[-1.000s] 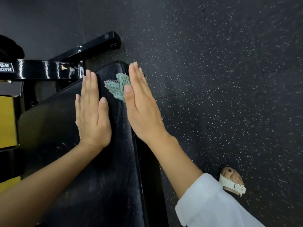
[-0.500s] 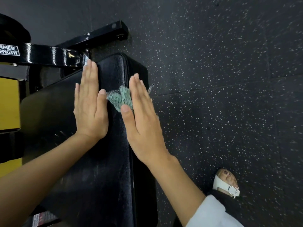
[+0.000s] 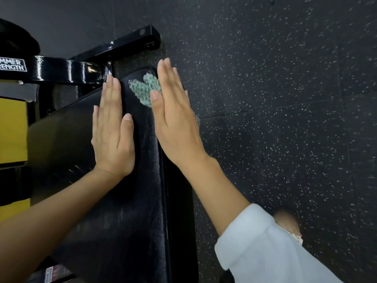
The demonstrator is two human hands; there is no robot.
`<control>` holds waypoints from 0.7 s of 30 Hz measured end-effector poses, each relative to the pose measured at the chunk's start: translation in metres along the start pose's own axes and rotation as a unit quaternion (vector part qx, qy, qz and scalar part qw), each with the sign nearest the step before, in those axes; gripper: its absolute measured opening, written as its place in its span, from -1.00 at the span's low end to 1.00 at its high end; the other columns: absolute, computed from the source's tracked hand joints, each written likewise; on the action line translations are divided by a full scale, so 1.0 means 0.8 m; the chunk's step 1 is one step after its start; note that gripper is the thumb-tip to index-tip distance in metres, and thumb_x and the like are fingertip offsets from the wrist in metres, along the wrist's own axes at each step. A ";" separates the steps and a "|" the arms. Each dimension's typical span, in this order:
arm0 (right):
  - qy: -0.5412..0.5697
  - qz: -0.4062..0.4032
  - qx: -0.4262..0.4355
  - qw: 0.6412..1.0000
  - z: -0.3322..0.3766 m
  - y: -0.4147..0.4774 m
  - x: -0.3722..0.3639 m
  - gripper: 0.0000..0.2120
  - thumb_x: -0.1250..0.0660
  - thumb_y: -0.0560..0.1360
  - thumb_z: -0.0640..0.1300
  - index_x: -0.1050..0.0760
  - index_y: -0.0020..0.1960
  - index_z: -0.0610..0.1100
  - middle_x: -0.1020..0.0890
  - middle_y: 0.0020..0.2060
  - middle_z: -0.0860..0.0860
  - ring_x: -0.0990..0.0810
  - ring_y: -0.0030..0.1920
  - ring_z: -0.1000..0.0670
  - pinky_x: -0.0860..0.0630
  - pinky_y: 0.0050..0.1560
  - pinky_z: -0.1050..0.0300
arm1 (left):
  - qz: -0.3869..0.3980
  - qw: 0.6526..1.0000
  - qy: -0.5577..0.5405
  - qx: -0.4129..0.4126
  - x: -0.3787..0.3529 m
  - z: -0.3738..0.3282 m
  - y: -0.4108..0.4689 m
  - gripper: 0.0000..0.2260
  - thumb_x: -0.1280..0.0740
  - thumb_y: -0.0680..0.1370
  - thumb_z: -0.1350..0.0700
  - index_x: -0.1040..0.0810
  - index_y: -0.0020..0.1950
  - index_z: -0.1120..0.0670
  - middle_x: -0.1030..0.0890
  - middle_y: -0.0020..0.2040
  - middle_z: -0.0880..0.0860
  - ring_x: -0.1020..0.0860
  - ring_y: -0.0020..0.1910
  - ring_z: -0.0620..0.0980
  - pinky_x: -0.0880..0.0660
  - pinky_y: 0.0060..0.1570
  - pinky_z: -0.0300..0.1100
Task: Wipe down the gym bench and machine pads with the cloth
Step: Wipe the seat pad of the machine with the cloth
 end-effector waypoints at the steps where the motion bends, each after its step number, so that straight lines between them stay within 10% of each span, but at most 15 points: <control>1: 0.001 -0.005 0.000 1.000 0.001 0.006 0.001 -0.49 0.03 0.69 -0.05 -0.02 0.60 -0.18 -0.07 0.60 -0.06 0.03 0.59 0.01 -0.01 0.56 -0.17 | 0.000 1.000 0.000 -0.001 0.000 0.000 0.000 -0.47 0.05 0.65 0.08 0.00 0.63 0.12 -0.01 0.64 0.03 0.05 0.60 -0.13 0.15 0.56 -0.02; 21: 0.027 0.019 -0.022 0.999 -0.009 -0.086 -0.004 -0.48 0.09 0.69 0.03 0.04 0.61 -0.08 0.00 0.60 0.09 0.12 0.57 0.19 0.14 0.58 -0.01 | 0.029 0.999 0.012 -0.017 0.002 -0.003 -0.005 -0.45 0.06 0.65 -0.02 0.06 0.63 0.09 0.05 0.64 0.03 0.10 0.60 -0.12 0.18 0.56 0.00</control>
Point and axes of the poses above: each hand's wrist, its own y-axis towards the middle knuckle, its own x-axis out of the back of the hand, z = x × y, the point moved 5 cm from there along y, towards the middle knuckle
